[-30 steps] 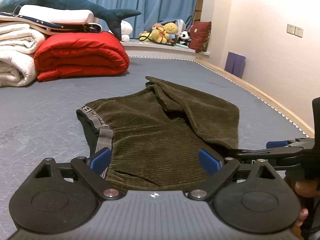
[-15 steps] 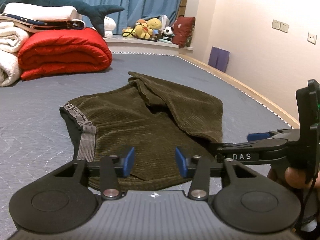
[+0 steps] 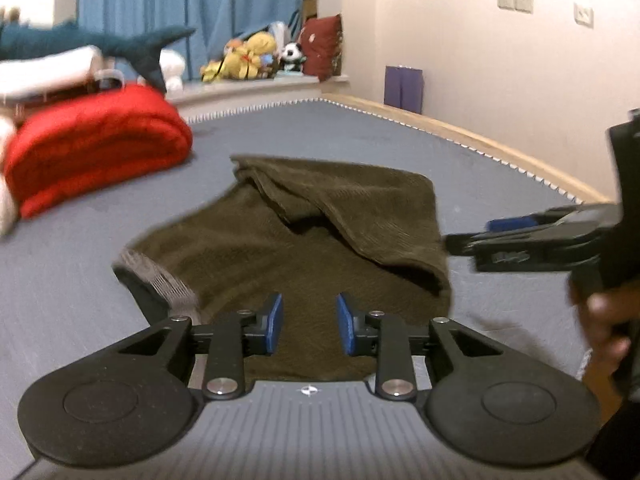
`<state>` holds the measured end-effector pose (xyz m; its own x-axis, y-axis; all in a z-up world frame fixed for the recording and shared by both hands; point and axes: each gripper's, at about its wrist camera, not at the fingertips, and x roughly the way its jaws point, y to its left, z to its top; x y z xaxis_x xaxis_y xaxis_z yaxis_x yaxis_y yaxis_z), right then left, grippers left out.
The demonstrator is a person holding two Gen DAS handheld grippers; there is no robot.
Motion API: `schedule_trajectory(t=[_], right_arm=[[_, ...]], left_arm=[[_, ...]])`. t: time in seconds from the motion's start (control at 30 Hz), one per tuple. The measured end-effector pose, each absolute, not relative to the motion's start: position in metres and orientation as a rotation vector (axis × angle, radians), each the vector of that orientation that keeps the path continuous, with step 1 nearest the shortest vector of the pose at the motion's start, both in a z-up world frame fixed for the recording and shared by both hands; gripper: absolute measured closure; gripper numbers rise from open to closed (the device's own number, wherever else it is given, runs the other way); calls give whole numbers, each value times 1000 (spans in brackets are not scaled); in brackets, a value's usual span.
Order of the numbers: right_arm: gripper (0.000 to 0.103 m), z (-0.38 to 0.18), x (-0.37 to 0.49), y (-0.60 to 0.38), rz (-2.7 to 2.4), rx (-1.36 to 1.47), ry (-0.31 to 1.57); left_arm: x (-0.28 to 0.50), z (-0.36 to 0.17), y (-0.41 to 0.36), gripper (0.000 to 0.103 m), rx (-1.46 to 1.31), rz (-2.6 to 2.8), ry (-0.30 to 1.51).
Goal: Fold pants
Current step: 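Grasp the grey waistband with the left gripper while the right gripper grasps the corduroy fabric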
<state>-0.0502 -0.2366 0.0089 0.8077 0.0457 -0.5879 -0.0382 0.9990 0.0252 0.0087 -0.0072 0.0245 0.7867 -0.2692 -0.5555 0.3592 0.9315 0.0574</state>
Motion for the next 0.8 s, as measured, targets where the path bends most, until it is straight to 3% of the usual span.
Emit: schedule_trajectory(t=[0.13, 0.3, 0.5, 0.8], right_arm=[[40, 19, -55, -246, 31, 31, 566], [40, 20, -55, -251, 43, 48, 540], [27, 17, -43, -254, 53, 68, 574], [26, 13, 21, -265, 79, -67, 624]], left_arm=[[13, 20, 14, 70, 174, -322, 455], [36, 4, 32, 70, 30, -310, 552], [68, 4, 59, 67, -86, -244, 601], [113, -29, 137, 66, -324, -163, 777]])
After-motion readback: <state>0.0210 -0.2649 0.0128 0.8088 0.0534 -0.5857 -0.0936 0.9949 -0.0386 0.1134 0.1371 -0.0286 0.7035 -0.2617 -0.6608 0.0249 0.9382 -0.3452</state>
